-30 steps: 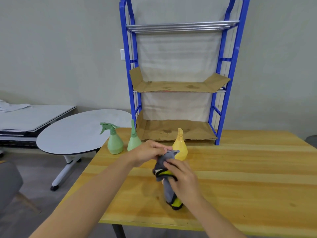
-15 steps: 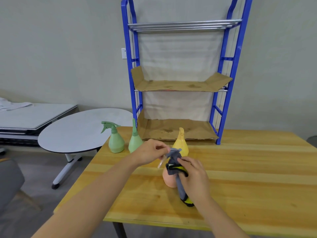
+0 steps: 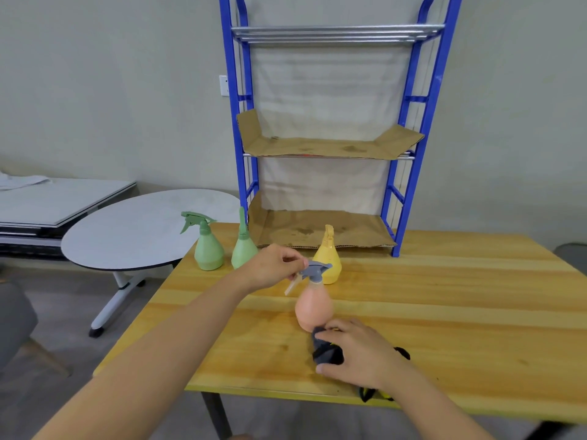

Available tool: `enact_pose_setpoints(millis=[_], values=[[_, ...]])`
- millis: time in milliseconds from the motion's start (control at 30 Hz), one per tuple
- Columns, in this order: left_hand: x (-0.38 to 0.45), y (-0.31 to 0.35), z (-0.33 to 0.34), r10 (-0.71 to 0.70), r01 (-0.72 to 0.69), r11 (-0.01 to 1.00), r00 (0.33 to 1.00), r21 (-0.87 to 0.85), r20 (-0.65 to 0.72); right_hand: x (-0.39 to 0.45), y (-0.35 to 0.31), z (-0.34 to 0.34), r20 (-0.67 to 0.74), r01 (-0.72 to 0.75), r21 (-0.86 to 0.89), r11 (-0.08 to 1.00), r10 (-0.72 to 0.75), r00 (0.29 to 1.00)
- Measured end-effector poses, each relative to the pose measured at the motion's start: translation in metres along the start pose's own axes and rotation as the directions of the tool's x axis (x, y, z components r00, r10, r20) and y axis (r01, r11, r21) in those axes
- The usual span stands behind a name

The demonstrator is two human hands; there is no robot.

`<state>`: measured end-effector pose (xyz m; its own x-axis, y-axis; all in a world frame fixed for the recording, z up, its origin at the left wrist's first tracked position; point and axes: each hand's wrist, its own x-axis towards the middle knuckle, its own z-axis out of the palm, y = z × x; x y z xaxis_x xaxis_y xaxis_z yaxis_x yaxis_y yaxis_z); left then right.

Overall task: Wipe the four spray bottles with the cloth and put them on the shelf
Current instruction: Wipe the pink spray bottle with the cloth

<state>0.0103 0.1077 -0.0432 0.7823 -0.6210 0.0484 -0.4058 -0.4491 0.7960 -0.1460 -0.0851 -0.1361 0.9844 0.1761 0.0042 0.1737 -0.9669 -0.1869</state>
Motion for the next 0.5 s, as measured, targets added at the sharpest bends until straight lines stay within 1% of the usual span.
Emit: enact_pose_setpoints(millis=[33,100,200,267,333,367,433,500], values=[[0.0,0.0,0.0,-0.002,0.002,1.0,1.0,-0.006,0.001,0.001,-0.003,0.001,0.012,0.001,-0.001,1.0,-0.001,1.0],[0.0,-0.001,0.001,-0.007,0.007,1.0,1.0,-0.018,-0.002,0.004,-0.005,0.005,-0.017,-0.003,0.032,0.999,0.004,1.0],[-0.001,0.0,0.001,-0.008,0.008,1.0,1.0,-0.028,-0.007,0.005,-0.006,0.006,-0.089,-0.026,0.221,0.975,0.047,0.995],[-0.001,0.0,0.001,-0.013,0.013,0.999,1.0,-0.034,-0.014,0.006,-0.007,0.003,-0.125,-0.02,0.302,0.953,0.061,0.99],[-0.002,0.001,0.002,-0.022,0.021,0.999,1.0,-0.043,-0.021,0.007,-0.009,-0.005,-0.238,0.003,0.396,0.918,0.1,0.966],[-0.002,0.001,0.003,-0.022,0.021,0.999,0.999,-0.047,-0.025,0.007,-0.01,-0.013,-0.335,0.024,0.439,0.898,0.139,0.932],[-0.003,0.001,0.004,-0.023,0.021,0.998,0.999,-0.063,-0.037,0.011,-0.013,-0.027,-0.524,0.073,0.498,0.864,0.233,0.819],[-0.002,0.001,0.005,-0.026,0.023,0.997,0.999,-0.074,-0.047,0.018,-0.02,-0.039,-0.635,0.119,0.54,0.833,0.31,0.708]])
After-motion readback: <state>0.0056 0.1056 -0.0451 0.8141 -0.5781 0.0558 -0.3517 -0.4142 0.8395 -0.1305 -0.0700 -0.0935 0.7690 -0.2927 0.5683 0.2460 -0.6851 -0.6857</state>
